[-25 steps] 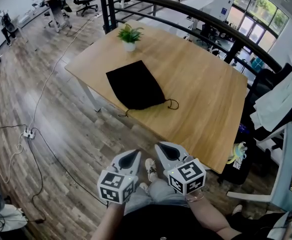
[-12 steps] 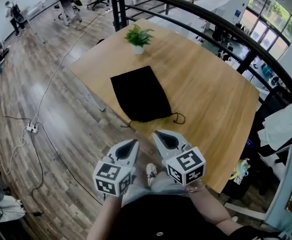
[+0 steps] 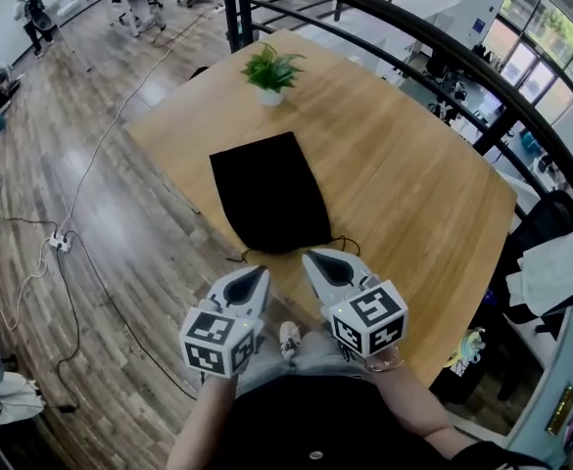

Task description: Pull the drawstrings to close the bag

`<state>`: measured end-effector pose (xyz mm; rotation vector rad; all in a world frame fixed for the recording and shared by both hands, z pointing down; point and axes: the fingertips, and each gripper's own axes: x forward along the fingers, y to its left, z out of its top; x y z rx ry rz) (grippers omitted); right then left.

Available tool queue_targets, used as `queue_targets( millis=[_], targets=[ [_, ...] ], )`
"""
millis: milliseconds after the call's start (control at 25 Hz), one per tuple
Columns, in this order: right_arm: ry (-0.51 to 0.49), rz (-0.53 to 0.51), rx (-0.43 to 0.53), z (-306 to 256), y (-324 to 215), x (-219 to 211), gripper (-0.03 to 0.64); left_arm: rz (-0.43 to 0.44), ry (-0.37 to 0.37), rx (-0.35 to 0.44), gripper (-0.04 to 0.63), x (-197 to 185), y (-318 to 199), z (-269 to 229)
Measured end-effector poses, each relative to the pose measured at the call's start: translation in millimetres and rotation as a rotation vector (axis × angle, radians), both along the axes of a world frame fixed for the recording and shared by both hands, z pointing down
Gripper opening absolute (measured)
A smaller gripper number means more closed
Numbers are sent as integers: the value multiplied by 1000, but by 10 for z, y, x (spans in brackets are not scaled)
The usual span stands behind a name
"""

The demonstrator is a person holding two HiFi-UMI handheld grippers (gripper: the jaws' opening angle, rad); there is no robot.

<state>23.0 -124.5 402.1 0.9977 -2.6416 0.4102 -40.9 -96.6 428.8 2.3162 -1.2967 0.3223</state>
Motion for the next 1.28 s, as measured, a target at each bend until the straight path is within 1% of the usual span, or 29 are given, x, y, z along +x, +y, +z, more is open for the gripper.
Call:
queue_targets(
  millis=[200, 440, 680, 840, 1000, 1160, 1280],
  targets=[
    [2, -4, -18, 84, -89, 26, 0, -4, 2, -38, 18, -11, -94, 118],
    [22, 7, -39, 176, -182, 88, 0, -6, 12, -64, 18, -24, -212, 206],
    [63, 21, -78, 336, -248, 91, 0, 36, 7, -107, 18, 9, -315, 334],
    [59, 59, -78, 352, -340, 95, 0, 84, 43, -115, 18, 4, -315, 341],
    [67, 83, -85, 373, -392, 60, 2, 119, 45, -129, 18, -41, -320, 383],
    [90, 92, -98, 439, -387, 40, 2, 133, 44, -150, 18, -102, -333, 461],
    [115, 83, -113, 518, -390, 40, 2, 124, 29, -162, 18, -166, -390, 528]
  ],
)
